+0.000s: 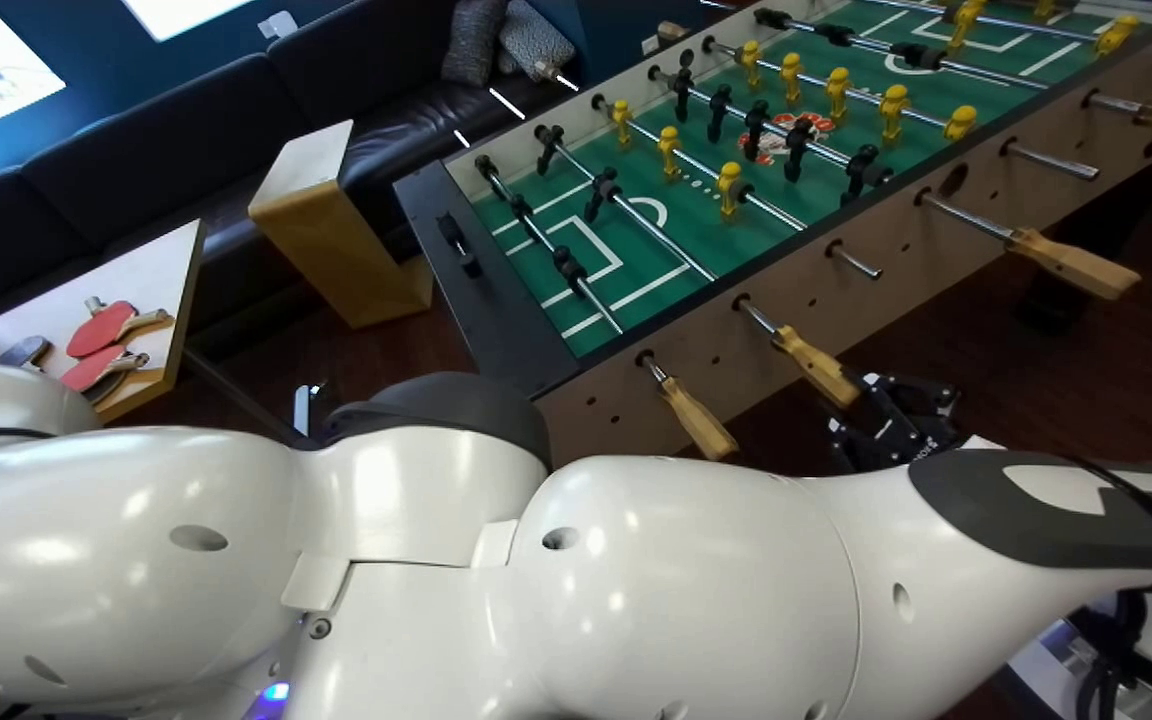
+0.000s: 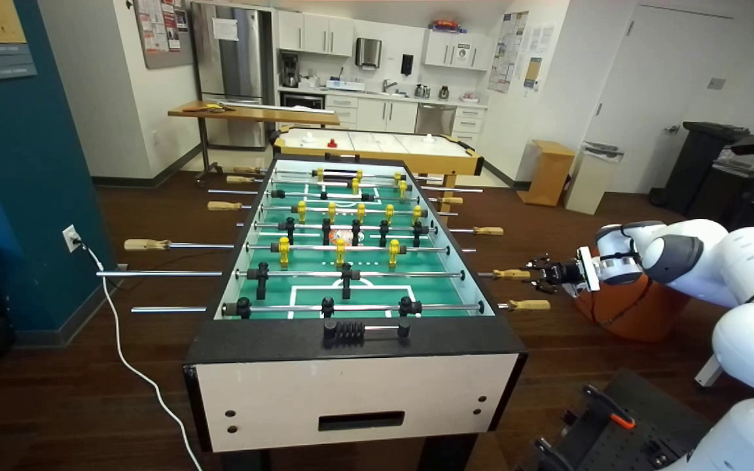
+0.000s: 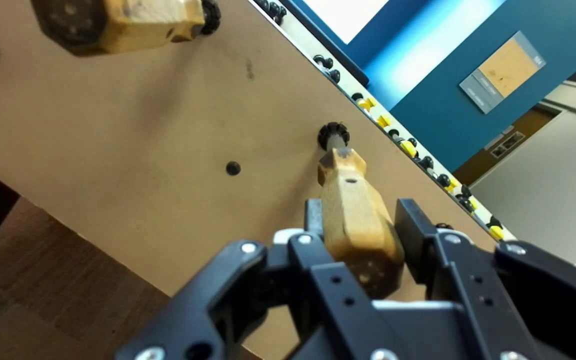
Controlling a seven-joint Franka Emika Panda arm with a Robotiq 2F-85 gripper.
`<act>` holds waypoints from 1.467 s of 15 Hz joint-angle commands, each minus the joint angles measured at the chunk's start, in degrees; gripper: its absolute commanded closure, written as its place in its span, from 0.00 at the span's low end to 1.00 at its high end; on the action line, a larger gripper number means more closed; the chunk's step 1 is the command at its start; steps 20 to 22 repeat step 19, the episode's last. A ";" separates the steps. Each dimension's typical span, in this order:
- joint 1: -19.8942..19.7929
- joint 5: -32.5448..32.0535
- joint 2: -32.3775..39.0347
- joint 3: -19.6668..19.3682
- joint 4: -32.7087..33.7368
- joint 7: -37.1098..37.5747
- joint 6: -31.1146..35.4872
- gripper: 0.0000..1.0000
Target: Rotate the second rod on the foosball table
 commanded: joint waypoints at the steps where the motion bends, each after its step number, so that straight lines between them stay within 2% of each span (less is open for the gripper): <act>1: -0.42 1.02 -0.01 -0.01 1.55 11.41 -5.23 0.84; 5: -0.67 1.72 -0.24 0.16 0.96 20.48 -7.30 0.84; 8: -1.12 3.64 -0.66 0.21 -0.37 27.07 -13.53 0.84; 9: -0.11 3.14 -0.29 -1.20 0.37 22.34 -10.97 0.59; 12: -0.23 3.92 -0.30 -1.30 0.16 24.93 -12.72 0.59; 22: -0.25 3.93 -0.30 -1.31 0.11 24.99 -12.79 0.59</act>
